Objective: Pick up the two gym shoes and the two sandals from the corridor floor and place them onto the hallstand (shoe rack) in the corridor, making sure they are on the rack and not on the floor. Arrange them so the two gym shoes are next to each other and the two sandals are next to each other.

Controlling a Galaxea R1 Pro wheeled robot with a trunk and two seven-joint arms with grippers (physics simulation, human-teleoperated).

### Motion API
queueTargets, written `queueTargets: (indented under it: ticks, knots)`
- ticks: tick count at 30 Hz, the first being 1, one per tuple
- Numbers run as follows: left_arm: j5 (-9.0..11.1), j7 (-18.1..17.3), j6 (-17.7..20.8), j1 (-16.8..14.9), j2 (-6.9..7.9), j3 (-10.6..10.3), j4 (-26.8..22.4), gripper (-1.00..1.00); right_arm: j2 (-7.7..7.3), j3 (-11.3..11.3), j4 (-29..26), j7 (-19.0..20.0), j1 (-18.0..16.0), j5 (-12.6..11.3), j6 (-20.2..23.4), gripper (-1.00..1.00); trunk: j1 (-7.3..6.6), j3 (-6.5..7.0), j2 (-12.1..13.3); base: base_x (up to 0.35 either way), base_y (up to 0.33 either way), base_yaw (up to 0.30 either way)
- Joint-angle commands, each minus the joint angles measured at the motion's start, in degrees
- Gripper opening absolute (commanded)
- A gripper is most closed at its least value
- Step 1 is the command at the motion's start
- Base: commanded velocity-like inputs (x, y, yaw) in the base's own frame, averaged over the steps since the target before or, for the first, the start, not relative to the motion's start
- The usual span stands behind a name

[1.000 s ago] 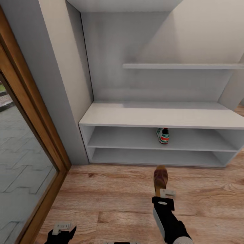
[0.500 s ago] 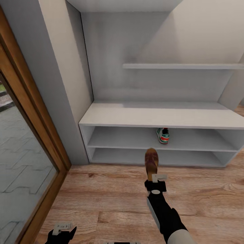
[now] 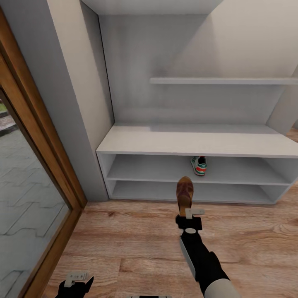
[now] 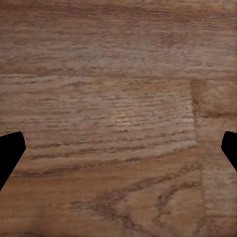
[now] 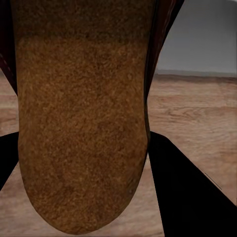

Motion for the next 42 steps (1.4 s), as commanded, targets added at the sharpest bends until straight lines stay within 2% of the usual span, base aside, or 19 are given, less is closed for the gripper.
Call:
queueTargets:
  ticks: [1,2,3,6,7,12,19,32,42]
  knots:
    - [-0.6,-0.3,-0.2,0.0,-0.02,0.5,0.0,1.00,0.00,0.1,-0.6,-0.3,0.0,-1.3,0.8,-1.00,-0.01,-0.05,0.0,0.000,0.000,0.000]
    - [-0.6,-0.3,-0.2,0.0,-0.02,0.5,0.0,1.00,0.00,0.1,-1.0,-0.3,-0.1,-2.4,1.0,-1.00,-0.01,-0.05,0.0,0.000,0.000,0.000]
    - [-0.6,-0.3,-0.2,0.0,-0.02,0.5,0.0,1.00,0.00,0.2,-1.7,-0.3,-0.1,-4.6,1.7,-1.00,-0.01,-0.05,0.0,0.000,0.000,0.000]
    - [-0.6,-0.3,-0.2,0.0,-0.02,0.5,0.0,1.00,0.00,0.2,-2.9,-0.3,-0.1,-7.6,3.6,-1.00,-0.01,-0.05,0.0,0.000,0.000,0.000]
    - [-0.6,-0.3,-0.2,0.0,-0.02,0.5,0.0,1.00,0.00,0.2,-3.7,-0.3,-0.1,-9.1,5.4,-1.00,-0.01,-0.05,0.0,0.000,0.000,0.000]
    - [-0.6,-0.3,-0.2,0.0,-0.02,0.5,0.0,1.00,0.00,0.2,-5.1,-0.4,-0.1,-11.4,10.0,-1.00,-0.01,-0.05,0.0,0.000,0.000,0.000]
    - [-0.6,-0.3,-0.2,0.0,-0.10,0.5,0.0,1.00,0.00,0.2,-5.4,-0.4,-0.1,-11.7,10.7,-1.00,-0.01,-0.05,0.0,0.015,0.012,0.000]
    - [-0.6,-0.6,-0.3,0.0,-0.61,0.5,0.0,1.00,0.00,0.3,-5.4,-0.4,-0.1,-11.7,10.7,-1.00,-0.01,-0.05,0.0,0.114,0.140,0.000]
    - [-0.6,-3.8,-0.3,0.0,-0.55,0.4,0.0,1.00,0.00,0.3,-5.4,-0.4,-0.1,-11.7,10.6,-1.00,-0.01,-0.43,0.0,0.005,0.006,0.093]
